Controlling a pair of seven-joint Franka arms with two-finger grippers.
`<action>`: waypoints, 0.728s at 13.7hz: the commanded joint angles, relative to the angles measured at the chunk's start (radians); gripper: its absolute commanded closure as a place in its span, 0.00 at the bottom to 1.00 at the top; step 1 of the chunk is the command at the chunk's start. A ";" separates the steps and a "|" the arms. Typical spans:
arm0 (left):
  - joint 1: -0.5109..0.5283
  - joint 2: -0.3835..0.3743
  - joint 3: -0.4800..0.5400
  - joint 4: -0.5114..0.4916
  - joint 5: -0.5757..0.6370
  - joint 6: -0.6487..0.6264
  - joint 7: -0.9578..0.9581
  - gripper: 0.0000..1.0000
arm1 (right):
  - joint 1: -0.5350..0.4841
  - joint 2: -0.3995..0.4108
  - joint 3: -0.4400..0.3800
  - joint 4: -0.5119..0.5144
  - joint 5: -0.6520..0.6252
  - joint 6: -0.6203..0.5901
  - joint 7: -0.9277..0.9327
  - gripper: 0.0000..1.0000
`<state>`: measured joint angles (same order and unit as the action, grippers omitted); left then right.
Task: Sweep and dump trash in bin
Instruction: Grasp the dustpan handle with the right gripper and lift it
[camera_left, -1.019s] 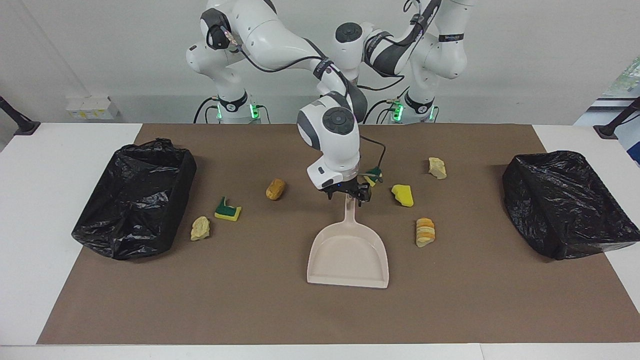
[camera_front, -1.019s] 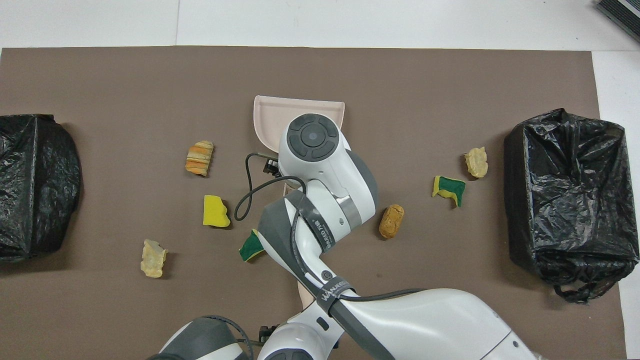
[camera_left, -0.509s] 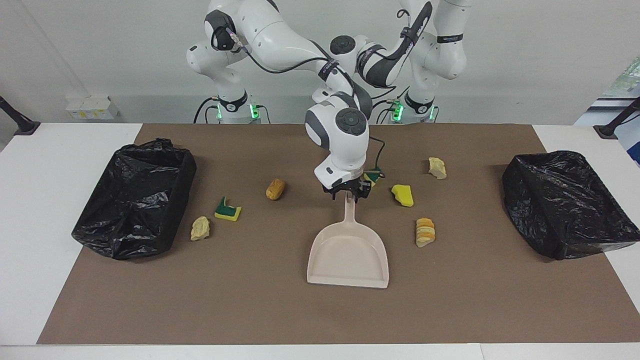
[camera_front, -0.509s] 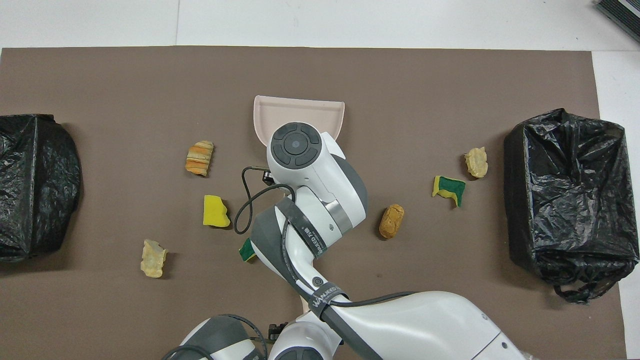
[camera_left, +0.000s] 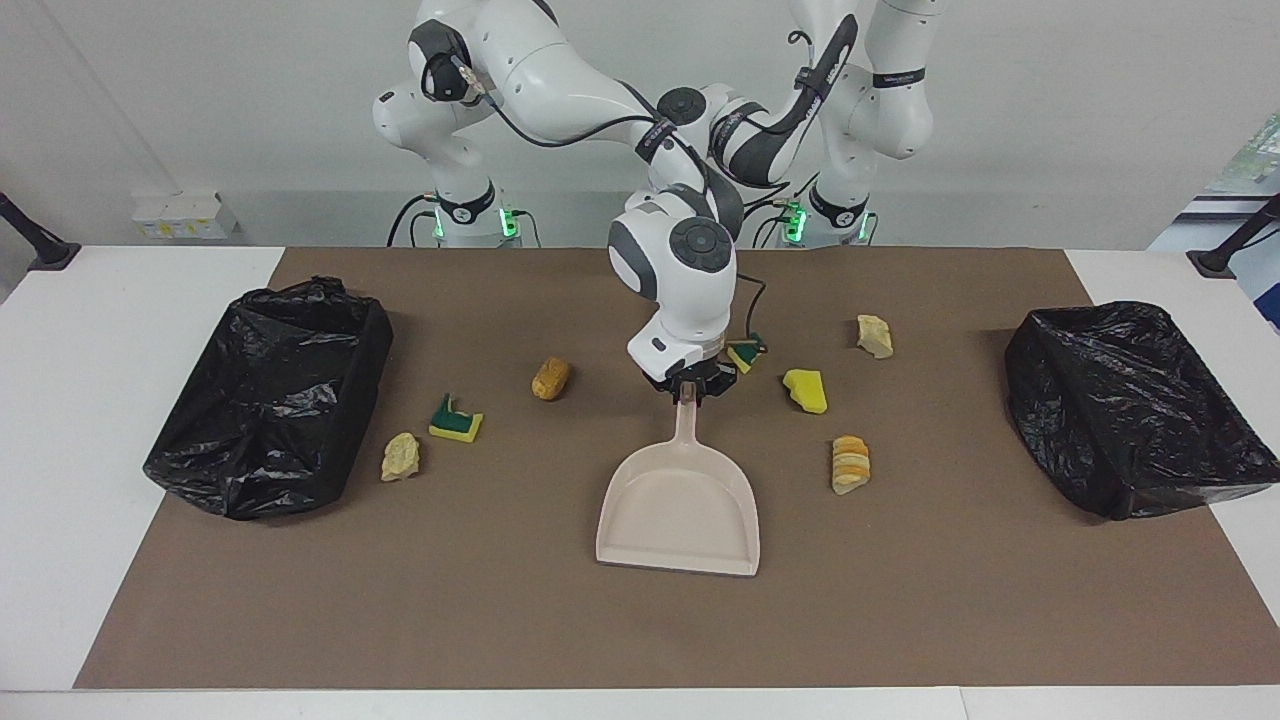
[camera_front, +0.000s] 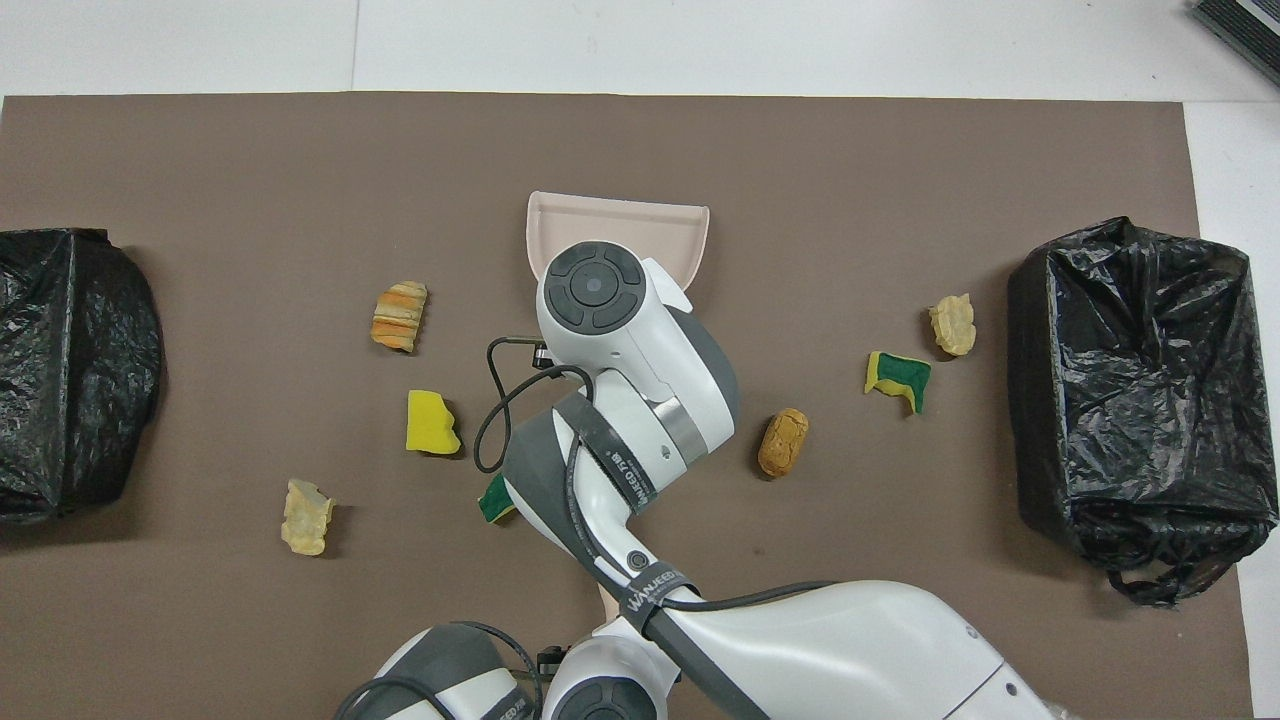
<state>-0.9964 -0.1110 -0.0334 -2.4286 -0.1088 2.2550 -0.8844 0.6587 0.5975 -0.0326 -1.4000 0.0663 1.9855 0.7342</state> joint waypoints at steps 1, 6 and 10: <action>-0.024 -0.012 0.017 -0.021 -0.014 0.012 0.008 0.71 | -0.014 0.013 0.007 0.029 -0.014 0.012 -0.027 1.00; -0.007 -0.012 0.023 -0.009 -0.014 -0.050 0.111 0.98 | -0.077 -0.050 0.000 0.019 -0.007 0.024 -0.105 1.00; 0.109 -0.024 0.029 0.071 -0.012 -0.274 0.223 1.00 | -0.180 -0.189 0.000 -0.104 0.004 0.006 -0.365 1.00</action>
<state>-0.9405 -0.1256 -0.0062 -2.3989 -0.1088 2.0842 -0.7379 0.5328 0.5104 -0.0421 -1.3984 0.0652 1.9944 0.4791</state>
